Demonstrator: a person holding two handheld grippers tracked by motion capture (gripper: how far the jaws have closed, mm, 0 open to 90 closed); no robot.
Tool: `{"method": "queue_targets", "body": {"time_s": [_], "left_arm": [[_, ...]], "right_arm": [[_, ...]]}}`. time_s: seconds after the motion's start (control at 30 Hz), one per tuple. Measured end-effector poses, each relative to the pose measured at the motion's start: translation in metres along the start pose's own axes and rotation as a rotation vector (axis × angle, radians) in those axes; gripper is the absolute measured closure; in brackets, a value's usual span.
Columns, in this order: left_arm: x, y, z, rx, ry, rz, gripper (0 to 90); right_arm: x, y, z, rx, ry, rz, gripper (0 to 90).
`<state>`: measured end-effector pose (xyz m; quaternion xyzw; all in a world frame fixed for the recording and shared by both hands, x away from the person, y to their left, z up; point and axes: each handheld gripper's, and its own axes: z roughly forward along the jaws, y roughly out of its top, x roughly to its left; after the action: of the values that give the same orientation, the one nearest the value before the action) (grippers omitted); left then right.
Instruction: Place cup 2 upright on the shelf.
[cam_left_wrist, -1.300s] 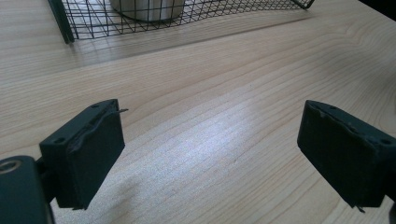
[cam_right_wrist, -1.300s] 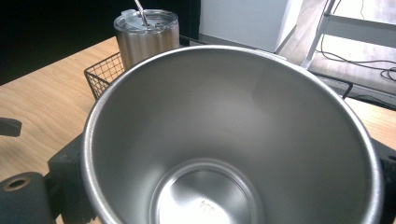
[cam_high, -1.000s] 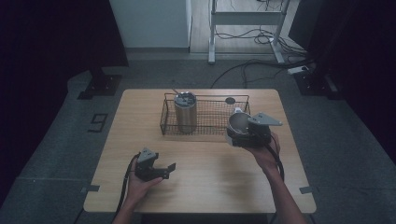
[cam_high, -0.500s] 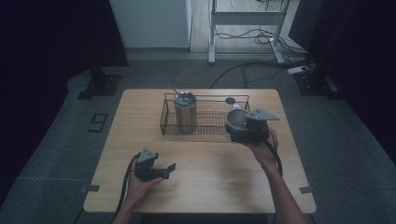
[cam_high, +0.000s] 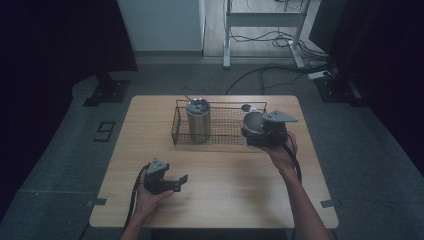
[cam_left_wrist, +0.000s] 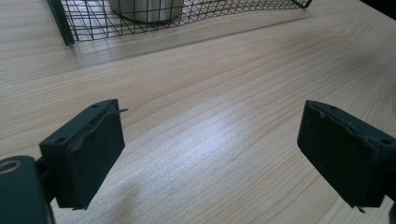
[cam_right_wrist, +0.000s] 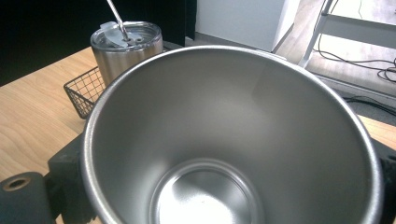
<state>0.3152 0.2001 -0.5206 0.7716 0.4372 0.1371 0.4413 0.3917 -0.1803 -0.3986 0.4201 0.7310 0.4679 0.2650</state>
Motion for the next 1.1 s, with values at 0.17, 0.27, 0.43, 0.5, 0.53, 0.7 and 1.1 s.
{"method": "queue_targets", "body": {"time_s": [0.17, 0.27, 0.43, 0.5, 0.53, 0.7, 1.1], "left_arm": [[-0.001, 0.000, 0.000, 0.002, 0.000, 0.005, 7.3], [0.000, 0.000, 0.000, 0.001, 0.002, 0.005, 7.3], [0.001, 0.000, -0.001, -0.002, 0.005, 0.003, 7.3], [0.001, 0.000, 0.000, -0.001, 0.004, 0.003, 7.3], [0.001, 0.000, 0.000, -0.001, 0.004, 0.003, 7.3], [0.001, 0.000, -0.001, 0.003, -0.002, 0.003, 7.3], [0.003, 0.001, -0.004, -0.004, -0.004, -0.002, 7.4]], "right_arm": [[-0.001, 0.003, 0.004, 0.005, 0.000, -0.003, 6.6], [-0.002, 0.004, 0.006, 0.008, 0.001, -0.004, 6.6], [-0.004, 0.007, 0.011, 0.017, -0.003, -0.003, 6.6], [-0.006, 0.009, 0.014, 0.022, -0.008, -0.002, 6.6], [-0.006, 0.009, 0.014, 0.022, -0.008, -0.002, 6.6], [-0.009, 0.012, 0.019, 0.021, -0.012, 0.005, 6.6], [-0.007, 0.021, 0.033, 0.028, -0.013, -0.001, 6.6]]}}
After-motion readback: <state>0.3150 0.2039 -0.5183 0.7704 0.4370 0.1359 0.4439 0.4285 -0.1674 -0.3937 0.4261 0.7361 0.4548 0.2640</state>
